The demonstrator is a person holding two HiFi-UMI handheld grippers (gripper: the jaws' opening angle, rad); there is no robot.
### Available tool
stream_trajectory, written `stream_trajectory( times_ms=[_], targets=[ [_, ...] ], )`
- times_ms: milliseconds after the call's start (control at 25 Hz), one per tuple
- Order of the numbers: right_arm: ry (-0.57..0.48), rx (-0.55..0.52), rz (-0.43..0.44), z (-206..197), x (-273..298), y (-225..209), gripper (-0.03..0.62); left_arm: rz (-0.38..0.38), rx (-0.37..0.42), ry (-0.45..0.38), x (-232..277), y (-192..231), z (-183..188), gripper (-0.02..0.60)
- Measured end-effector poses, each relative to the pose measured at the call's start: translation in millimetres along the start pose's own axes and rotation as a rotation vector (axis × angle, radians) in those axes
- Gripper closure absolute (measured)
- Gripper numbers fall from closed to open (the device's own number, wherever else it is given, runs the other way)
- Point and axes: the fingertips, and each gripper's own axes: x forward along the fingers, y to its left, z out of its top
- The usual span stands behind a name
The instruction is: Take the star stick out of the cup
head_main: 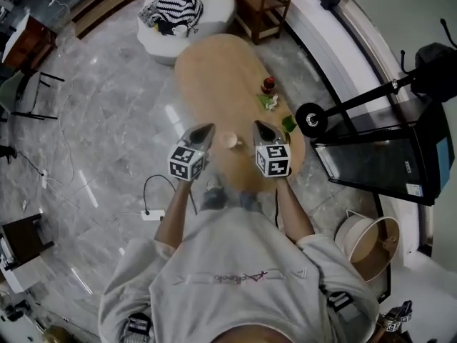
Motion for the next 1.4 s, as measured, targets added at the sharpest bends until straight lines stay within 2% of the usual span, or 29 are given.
stream_trajectory(
  times_ms=[480,920,1400],
  targets=[
    [0.071,0.025,0.018,-69,45,-10,0.591,-0.014,-0.046,0.063,30,24,-76,0.581],
    [0.133,0.111,0.006,-184,105,-37,0.591,-0.055,-0.085,0.133,101,58,-192,0.581],
    [0.146,0.157,0.003,-288,146,-82,0.591,-0.1,-0.097,0.202,171,61,-317,0.581]
  ],
)
